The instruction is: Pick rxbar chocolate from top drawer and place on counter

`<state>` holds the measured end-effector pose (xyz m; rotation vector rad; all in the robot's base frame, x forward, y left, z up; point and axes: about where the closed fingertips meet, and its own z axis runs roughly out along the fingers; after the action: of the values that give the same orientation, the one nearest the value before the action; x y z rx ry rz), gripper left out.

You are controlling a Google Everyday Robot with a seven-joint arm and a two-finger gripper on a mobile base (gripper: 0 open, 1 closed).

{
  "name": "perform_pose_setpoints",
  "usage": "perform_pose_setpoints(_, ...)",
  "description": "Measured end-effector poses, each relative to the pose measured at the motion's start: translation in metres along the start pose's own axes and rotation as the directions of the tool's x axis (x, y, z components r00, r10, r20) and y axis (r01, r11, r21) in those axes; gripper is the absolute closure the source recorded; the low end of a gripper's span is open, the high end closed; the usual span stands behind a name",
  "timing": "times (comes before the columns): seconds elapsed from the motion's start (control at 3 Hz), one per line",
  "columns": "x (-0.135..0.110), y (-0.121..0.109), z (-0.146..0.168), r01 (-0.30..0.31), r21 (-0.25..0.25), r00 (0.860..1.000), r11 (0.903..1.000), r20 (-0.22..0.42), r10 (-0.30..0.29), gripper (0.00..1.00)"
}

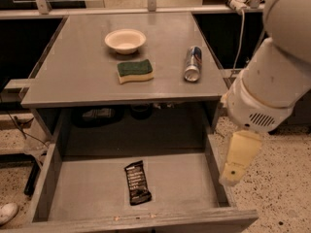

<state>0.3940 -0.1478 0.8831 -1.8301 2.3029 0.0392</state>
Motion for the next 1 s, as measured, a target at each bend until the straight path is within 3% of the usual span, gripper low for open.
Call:
perform_pose_setpoints(0.67,-0.011,0.012,0.022,-0.03,-0.009,0.999,0.9995,0.013,0.03,0.0)
perform_pose_setpoints(1.0,-0.059,0.024,0.072,-0.068,-0.046,0.997,0.9966,0.029,0.069,0.0)
